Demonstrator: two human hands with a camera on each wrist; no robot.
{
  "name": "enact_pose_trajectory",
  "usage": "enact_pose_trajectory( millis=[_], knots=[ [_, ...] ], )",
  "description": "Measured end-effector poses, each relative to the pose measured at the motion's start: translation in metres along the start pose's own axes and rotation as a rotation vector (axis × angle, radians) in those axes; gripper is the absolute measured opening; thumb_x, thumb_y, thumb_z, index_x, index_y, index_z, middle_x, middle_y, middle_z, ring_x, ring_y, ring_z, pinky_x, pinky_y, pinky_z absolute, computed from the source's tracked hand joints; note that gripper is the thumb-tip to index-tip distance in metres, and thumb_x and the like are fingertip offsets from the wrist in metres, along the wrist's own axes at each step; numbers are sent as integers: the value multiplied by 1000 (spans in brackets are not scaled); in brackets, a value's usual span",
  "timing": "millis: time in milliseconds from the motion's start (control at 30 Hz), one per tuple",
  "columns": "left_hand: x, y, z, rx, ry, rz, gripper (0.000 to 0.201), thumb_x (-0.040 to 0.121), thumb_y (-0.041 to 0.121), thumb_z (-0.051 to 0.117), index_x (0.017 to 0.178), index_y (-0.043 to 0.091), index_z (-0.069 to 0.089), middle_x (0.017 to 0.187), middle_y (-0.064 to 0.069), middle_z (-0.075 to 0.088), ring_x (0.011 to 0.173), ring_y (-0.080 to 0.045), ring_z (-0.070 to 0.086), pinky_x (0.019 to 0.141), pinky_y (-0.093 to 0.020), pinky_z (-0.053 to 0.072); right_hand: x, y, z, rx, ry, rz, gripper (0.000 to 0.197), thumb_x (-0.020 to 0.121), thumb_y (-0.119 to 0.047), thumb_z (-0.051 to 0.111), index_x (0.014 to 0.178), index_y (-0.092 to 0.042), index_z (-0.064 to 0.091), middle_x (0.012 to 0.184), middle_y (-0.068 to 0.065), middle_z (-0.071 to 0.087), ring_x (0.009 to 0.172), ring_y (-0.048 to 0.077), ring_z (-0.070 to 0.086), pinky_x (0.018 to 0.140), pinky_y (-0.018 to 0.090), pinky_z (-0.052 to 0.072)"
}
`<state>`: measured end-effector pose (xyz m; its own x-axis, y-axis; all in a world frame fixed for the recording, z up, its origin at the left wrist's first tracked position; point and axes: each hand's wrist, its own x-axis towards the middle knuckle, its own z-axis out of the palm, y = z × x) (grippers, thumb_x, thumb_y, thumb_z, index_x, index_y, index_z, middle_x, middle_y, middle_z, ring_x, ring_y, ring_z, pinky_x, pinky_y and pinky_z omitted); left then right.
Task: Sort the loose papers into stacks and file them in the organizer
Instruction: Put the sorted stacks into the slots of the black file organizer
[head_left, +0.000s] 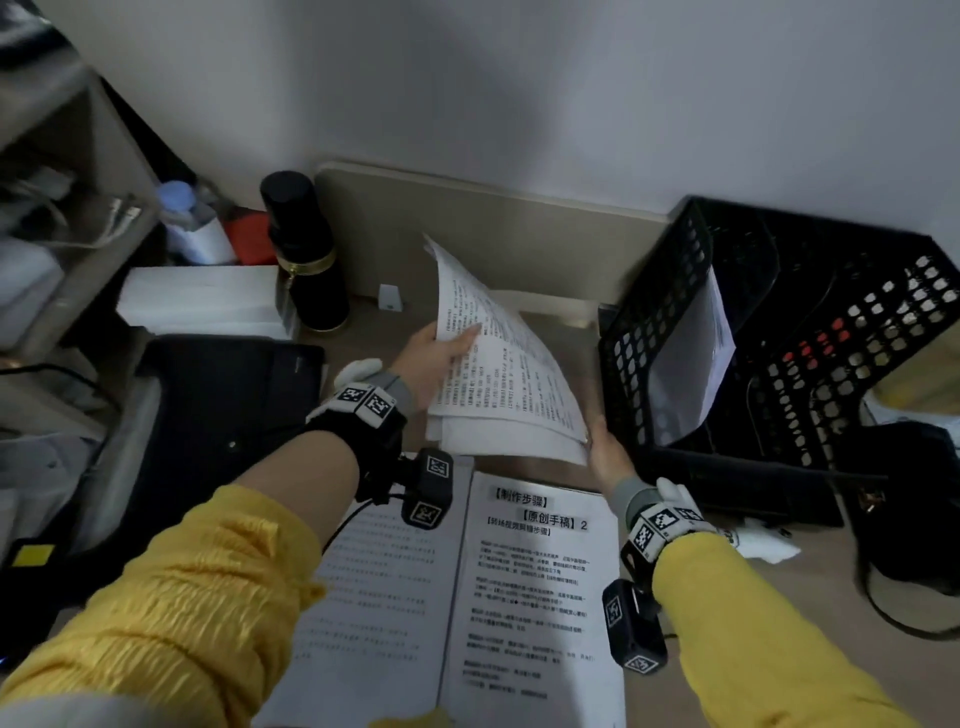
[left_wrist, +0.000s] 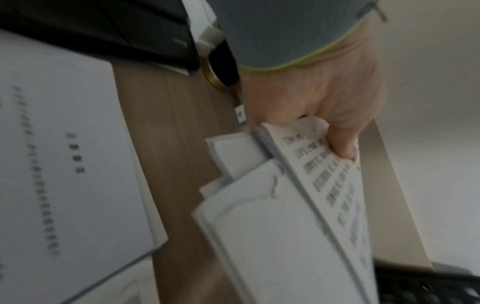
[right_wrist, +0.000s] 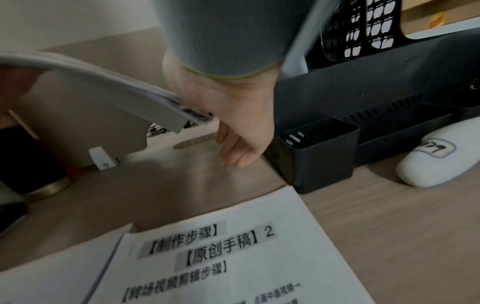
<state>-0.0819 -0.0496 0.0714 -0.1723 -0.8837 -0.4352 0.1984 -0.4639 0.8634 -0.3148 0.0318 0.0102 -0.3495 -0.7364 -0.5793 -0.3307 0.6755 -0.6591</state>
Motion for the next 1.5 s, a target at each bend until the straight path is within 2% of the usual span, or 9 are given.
enact_pose_trajectory(
  millis=[167,367,600,767,867,1000,1200,1367,1500],
  knots=[
    [-29,-3,-32,157,-157,-132,28,94,19,60,122,15,59,105,-5,71,87,-21,72,67,-35,59,-34,-19,12,351,-156,61,62,89,-63,42,123,-14,58,119,5,64,106,24,61,90,36,48],
    [-30,-30,-71,439,-166,-187,86,67,59,76,139,22,47,137,-7,57,121,-31,57,101,-54,46,-50,-22,33,330,46,-103,28,88,-17,64,114,-8,57,111,16,67,96,33,67,90,48,53],
    [-66,-18,-71,149,-216,-91,32,90,10,62,122,9,61,114,-10,69,104,-30,66,79,-43,57,-65,-27,28,377,157,-375,18,82,-12,71,94,-15,57,92,0,67,83,18,65,77,34,56],
    [-65,-31,-61,250,-90,8,44,81,9,73,124,3,62,125,-13,64,115,-27,61,99,-45,49,-68,-26,31,373,109,-305,25,77,-8,74,98,-16,62,89,-2,67,81,17,64,79,36,55],
    [-64,-34,-47,178,-36,73,38,82,5,71,119,-2,63,122,-18,65,109,-27,64,94,-39,51,-70,-28,31,278,177,-275,15,77,-18,71,90,-13,66,89,8,71,77,24,68,80,44,58],
    [-62,-35,-33,166,-100,126,34,83,5,70,116,-3,65,116,-17,68,105,-28,67,92,-44,54,-86,-34,24,427,222,-314,20,82,-5,67,101,-1,66,95,11,67,77,19,63,74,29,52],
    [-61,-49,-23,244,-123,78,36,77,5,77,111,5,67,101,-2,71,87,-7,68,66,-17,57,-89,-10,17,491,100,-243,42,76,1,73,115,0,59,114,14,66,102,29,63,94,52,50],
    [-59,-56,-18,247,-79,107,15,82,9,74,95,12,69,95,0,70,86,-6,70,74,-22,55,-80,-4,24,375,84,-307,65,62,-39,79,120,-19,57,112,-2,67,107,20,64,96,44,51],
    [-67,-51,0,190,-59,163,19,84,11,72,101,3,70,93,-4,72,81,-7,71,76,-26,59,-94,-11,11,455,144,-264,33,81,-12,72,111,-5,61,105,7,64,104,25,61,93,37,49]
  ],
)
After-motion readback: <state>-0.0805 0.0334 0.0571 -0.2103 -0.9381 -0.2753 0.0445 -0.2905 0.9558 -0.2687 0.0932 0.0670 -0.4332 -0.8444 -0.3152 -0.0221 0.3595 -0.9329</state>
